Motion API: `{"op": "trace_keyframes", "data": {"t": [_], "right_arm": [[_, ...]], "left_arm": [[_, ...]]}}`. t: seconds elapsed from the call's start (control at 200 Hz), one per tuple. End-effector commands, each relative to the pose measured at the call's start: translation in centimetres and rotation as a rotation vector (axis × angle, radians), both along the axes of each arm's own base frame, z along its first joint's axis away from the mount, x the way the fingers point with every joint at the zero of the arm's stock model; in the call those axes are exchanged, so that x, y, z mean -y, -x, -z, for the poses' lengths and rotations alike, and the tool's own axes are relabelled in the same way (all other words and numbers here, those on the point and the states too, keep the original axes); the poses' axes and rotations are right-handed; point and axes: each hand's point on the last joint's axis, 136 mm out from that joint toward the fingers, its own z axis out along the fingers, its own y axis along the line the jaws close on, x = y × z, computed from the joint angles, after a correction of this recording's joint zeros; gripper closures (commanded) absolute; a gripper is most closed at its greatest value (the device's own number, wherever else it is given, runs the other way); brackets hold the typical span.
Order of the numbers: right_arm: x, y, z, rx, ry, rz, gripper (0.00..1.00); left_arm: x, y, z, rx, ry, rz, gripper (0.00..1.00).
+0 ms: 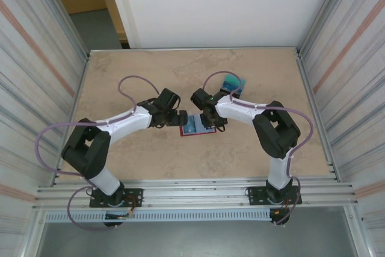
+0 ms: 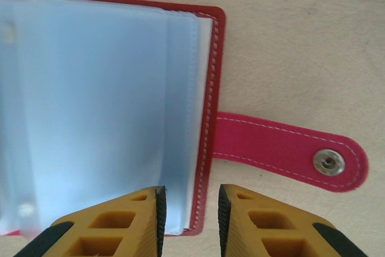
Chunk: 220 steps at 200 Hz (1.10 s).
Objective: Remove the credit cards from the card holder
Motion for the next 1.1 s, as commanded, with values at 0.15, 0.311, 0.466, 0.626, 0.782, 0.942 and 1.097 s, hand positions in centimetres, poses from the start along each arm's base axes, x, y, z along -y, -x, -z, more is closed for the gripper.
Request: {"op": "trace_keyframes", "data": {"t": [0.15,0.311,0.466,0.626,0.782,0.942,1.097], "right_arm": [[1.1,-0.3,-3.1,0.039,-0.100,0.080,0.72],[0.6,-0.7,-5.3,0.067,-0.167,0.084,0.71],[-1.7,-0.6,-5.8,0.028,-0.288,0.061,0.71],[-4.2,-0.5,-5.0,-0.045,-0.412,0.051,0.72],[-5.9,-0.7,-4.3,-0.092,-0.484,0.031,0.72],[-7.4,-0.8,-3.5,-0.135,-0.546,0.023,0.72],[-8.1,-1.3,-2.6,-0.165,-0.582,0.034,0.72]], "left_arm": [[-0.9,0.6,1.5,-0.037,-0.060,-0.001,0.01],[-1.2,0.9,2.5,-0.057,-0.075,-0.008,0.01],[-1.2,1.0,3.0,-0.071,-0.075,-0.013,0.01],[-1.4,1.2,3.7,-0.090,-0.072,-0.031,0.01],[-1.6,1.4,4.1,-0.100,-0.069,-0.040,0.01],[-1.6,1.3,4.5,-0.112,-0.070,-0.038,0.01],[-1.8,1.4,5.1,-0.128,-0.074,-0.048,0.01]]}}
